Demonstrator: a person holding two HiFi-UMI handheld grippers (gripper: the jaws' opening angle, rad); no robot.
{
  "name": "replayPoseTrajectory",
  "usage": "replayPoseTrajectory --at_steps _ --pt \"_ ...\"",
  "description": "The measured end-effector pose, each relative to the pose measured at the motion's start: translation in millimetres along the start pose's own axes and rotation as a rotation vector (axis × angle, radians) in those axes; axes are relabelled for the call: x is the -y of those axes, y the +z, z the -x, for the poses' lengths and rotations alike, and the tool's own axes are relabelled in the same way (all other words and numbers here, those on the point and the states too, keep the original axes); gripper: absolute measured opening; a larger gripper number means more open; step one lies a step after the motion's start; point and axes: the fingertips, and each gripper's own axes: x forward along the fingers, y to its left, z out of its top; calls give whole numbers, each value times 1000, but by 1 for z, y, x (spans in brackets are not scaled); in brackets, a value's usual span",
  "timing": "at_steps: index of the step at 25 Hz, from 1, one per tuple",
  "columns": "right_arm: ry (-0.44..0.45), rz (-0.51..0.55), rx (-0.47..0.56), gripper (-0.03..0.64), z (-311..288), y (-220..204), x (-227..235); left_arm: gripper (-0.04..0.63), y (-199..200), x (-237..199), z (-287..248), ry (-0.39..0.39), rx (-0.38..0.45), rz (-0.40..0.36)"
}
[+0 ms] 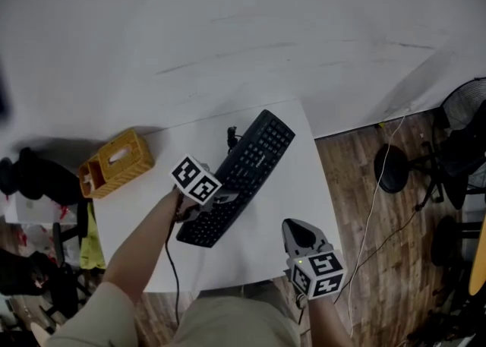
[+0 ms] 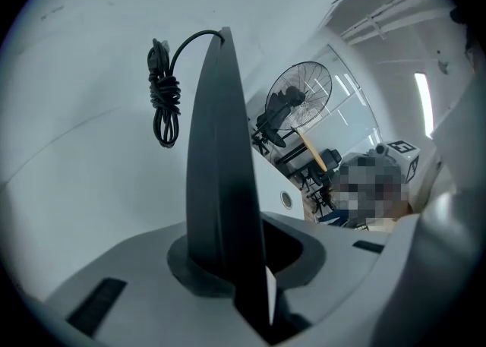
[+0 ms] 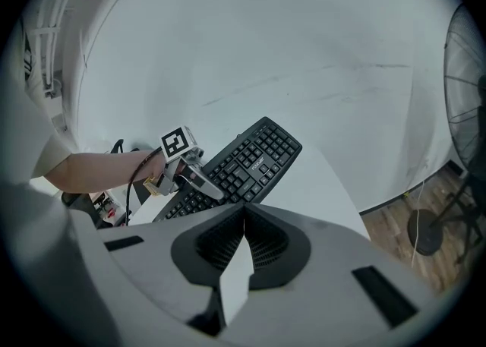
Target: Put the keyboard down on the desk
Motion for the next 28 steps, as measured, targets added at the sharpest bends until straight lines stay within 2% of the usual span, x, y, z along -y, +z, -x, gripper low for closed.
replayPoseTrajectory --at_steps 9,13,21,25,28 --pt "6 -19 -37 26 -34 -9 11 112 -3 -33 -31 6 -119 52" --pt "19 -26 -63 26 -41 -19 6 143 -2 -39 -35 34 -141 13" --pt "29 -19 -91 26 -38 -30 5 318 1 -71 -28 298 -150 -85" --pt "27 -12 -89 26 -32 -30 5 351 -4 -81 -25 365 -125 -58" --pt "26 -15 -47 26 -24 -22 7 371 -6 -93 -15 468 -71 -5"
